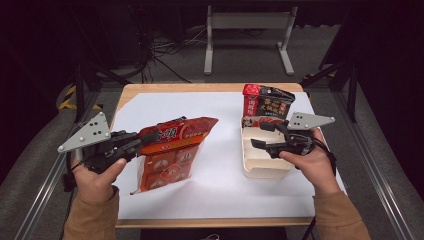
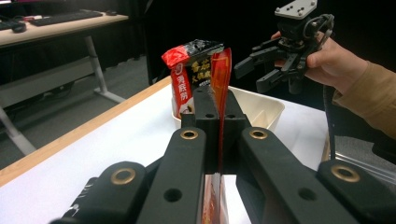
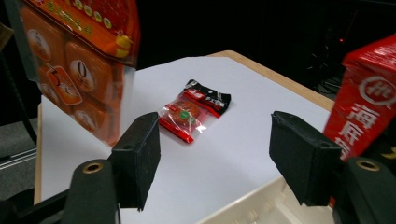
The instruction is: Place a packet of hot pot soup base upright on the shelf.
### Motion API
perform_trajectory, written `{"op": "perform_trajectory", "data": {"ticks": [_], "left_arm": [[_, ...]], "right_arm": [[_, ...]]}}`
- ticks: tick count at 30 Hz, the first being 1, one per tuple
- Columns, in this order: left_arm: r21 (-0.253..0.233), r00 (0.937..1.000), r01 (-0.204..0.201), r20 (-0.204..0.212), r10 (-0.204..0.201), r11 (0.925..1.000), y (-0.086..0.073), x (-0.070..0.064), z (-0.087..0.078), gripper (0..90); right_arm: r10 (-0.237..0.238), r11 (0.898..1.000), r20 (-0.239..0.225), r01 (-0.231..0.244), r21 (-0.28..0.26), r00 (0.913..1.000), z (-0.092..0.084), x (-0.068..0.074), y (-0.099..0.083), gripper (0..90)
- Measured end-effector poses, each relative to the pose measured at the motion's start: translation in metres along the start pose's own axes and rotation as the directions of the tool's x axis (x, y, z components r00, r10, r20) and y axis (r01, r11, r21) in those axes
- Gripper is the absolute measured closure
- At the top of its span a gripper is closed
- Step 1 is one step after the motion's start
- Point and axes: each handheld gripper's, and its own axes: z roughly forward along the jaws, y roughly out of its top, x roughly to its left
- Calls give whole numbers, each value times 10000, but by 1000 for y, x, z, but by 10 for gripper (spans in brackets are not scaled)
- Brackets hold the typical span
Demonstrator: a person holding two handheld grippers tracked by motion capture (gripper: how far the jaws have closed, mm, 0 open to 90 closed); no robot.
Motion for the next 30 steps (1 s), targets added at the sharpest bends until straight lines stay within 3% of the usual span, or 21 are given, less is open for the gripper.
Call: {"op": "perform_trajectory", "data": {"ticks": [10, 13, 15, 18, 30], "left_arm": [[-119, 9994, -162, 300, 166, 9998, 3, -5, 13, 900], [-191, 9991, -132, 404, 139, 9997, 4, -6, 17, 900], [-219, 9985, -125, 525, 136, 9997, 5, -6, 21, 900], [-216, 9978, -106, 656, 120, 9997, 5, -8, 25, 900], [-410, 9916, -132, 1282, 184, 9991, 8, -16, 45, 900]], "right_arm": [[-198, 9997, -791, 186, -155, 9967, 21, 14, 17, 309], [48, 9998, -901, -63, -168, 9959, 27, 17, 21, 299], [-96, 9999, -782, 91, -73, 9969, 32, 20, 24, 298], [-102, 9999, -962, 89, -143, 9953, 36, 22, 27, 297], [-442, 9981, -1761, 359, -501, 9834, 52, 31, 36, 302]]}}
